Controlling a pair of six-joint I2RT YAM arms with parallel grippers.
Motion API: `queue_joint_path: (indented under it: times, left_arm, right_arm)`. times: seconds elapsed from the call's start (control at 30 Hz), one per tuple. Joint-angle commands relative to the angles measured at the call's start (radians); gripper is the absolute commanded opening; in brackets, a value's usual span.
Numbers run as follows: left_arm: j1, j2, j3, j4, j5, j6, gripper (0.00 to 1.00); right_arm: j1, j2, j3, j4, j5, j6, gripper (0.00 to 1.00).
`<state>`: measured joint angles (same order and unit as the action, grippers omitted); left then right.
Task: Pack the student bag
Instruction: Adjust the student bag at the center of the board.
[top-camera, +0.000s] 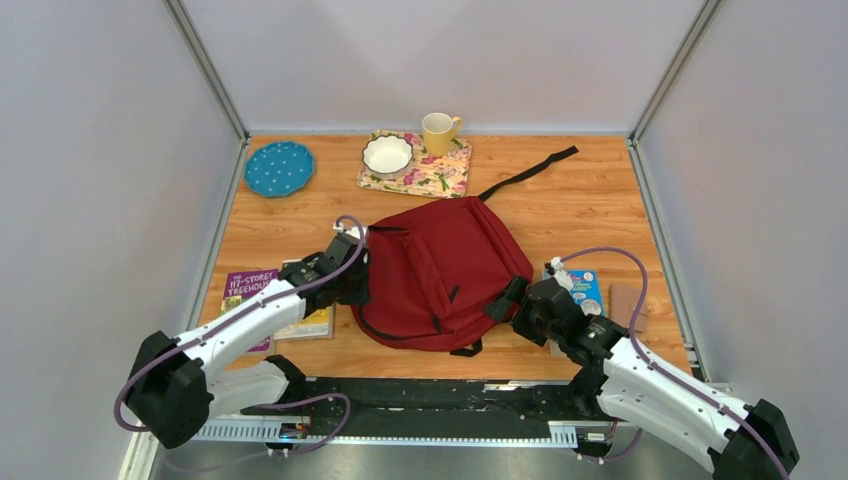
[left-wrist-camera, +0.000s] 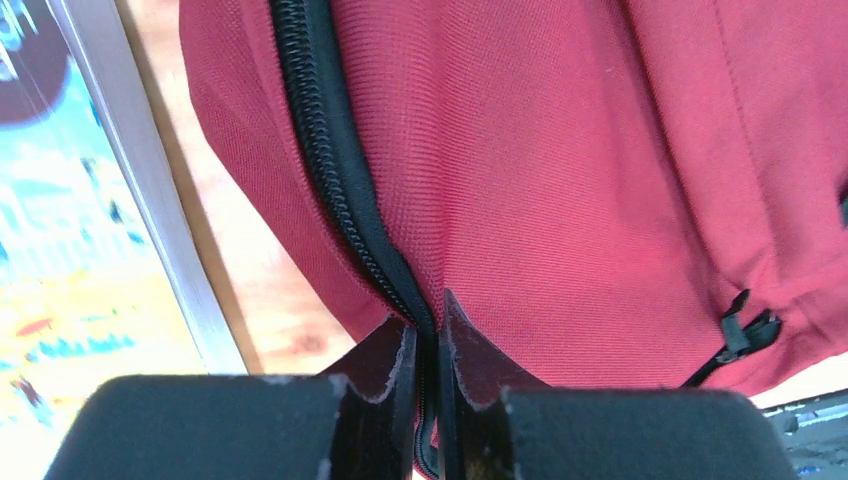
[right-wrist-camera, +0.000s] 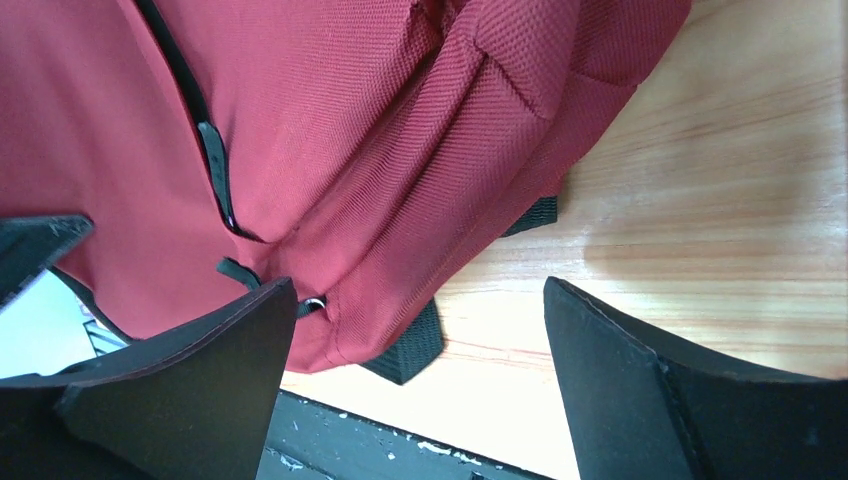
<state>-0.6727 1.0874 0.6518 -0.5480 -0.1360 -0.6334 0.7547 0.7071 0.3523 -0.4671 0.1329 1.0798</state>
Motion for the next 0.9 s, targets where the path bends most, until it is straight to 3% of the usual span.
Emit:
queue_joint_path:
  times: [0.0, 0.03, 0.1, 0.13, 0.17, 0.27, 0.4, 0.6, 0.87]
  left_arm:
    - [0.103, 0.054, 0.118, 0.046, 0.102, 0.216, 0.11]
    - [0.113, 0.071, 0.121, 0.049, 0.119, 0.25, 0.13]
    - [0.139, 0.091, 0.135, 0.031, 0.153, 0.256, 0.27]
    - [0.139, 0.092, 0.135, 0.022, 0.159, 0.262, 0.4]
    - [0.139, 0.091, 0.131, -0.002, 0.142, 0.25, 0.62]
    - [0.139, 0.037, 0.072, -0.023, 0.136, 0.196, 0.92]
    - [0.14, -0.143, -0.018, -0.044, 0.067, 0.108, 0.92]
    - [0.139, -0.338, 0.012, -0.058, 0.101, 0.026, 0.92]
    - [0.139, -0.362, 0.002, 0.224, 0.403, -0.087, 0.92]
  right_arm:
    - [-0.026, 0.005, -0.032, 0.128, -0.067, 0.003, 0.96]
    - [-0.026, 0.02, -0.033, 0.166, -0.078, 0.008, 0.96]
    - [-0.025, 0.043, -0.038, 0.2, -0.101, 0.029, 0.96]
    - [-0.026, 0.054, -0.035, 0.215, -0.102, 0.032, 0.96]
    - [-0.025, 0.078, -0.035, 0.217, -0.104, 0.035, 0.96]
    - [-0.026, 0.098, -0.036, 0.22, -0.099, 0.052, 0.97]
    - [-0.028, 0.075, -0.049, 0.202, -0.082, 0.071, 0.97]
    - [-0.028, 0.02, -0.078, 0.16, -0.042, 0.068, 0.97]
    - [-0.026, -0.009, -0.073, 0.144, -0.038, 0.065, 0.97]
